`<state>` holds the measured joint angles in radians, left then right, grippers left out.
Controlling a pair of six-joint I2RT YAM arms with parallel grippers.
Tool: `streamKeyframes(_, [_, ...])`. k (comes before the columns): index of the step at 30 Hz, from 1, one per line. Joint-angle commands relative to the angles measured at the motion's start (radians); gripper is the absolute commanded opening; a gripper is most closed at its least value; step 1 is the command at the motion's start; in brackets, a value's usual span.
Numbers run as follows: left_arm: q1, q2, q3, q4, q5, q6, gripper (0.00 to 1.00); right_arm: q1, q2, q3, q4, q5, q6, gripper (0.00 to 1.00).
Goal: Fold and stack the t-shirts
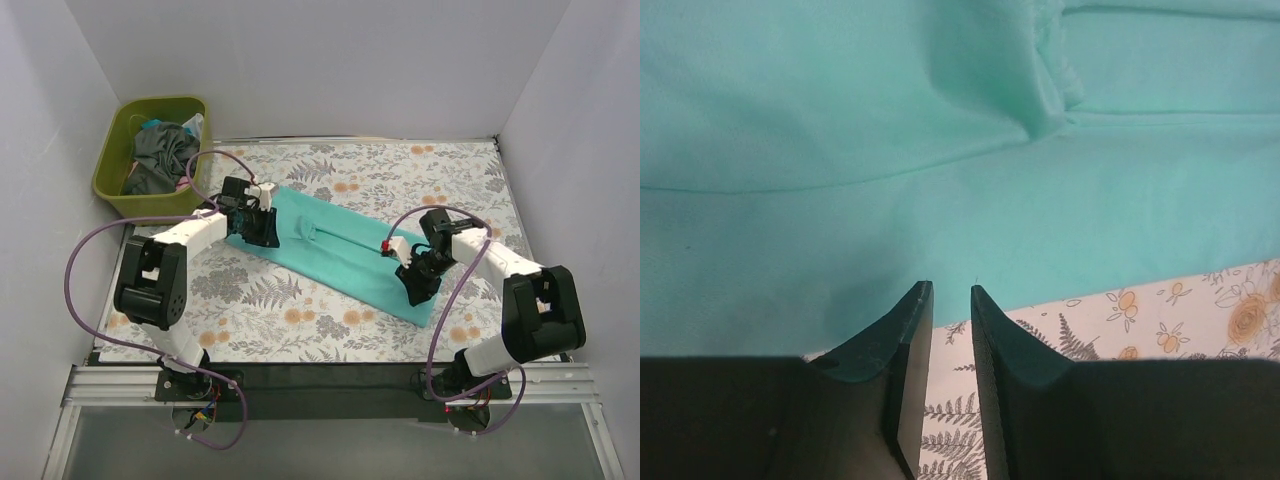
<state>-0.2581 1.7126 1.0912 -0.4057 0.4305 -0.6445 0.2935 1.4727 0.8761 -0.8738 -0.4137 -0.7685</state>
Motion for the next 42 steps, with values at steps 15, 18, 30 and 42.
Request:
streamKeyframes(15, [-0.090,-0.136,-0.022,0.057,0.333,0.339,0.35,-0.188,0.118,0.189,-0.014,-0.074,0.040,0.20])
streamKeyframes(18, [-0.157,-0.105,0.024,0.067,0.327,0.417,0.36,-0.198,0.181,0.170,-0.004,-0.054,0.037,0.17])
streamKeyframes(30, [-0.147,-0.056,-0.011,0.131,0.024,0.114,0.33,-0.160,0.193,0.024,-0.069,0.007,-0.033,0.07])
streamKeyframes(42, [-0.009,0.016,-0.025,0.076,-0.079,-0.012,0.27,-0.180,0.044,0.326,-0.157,-0.137,-0.077,0.21])
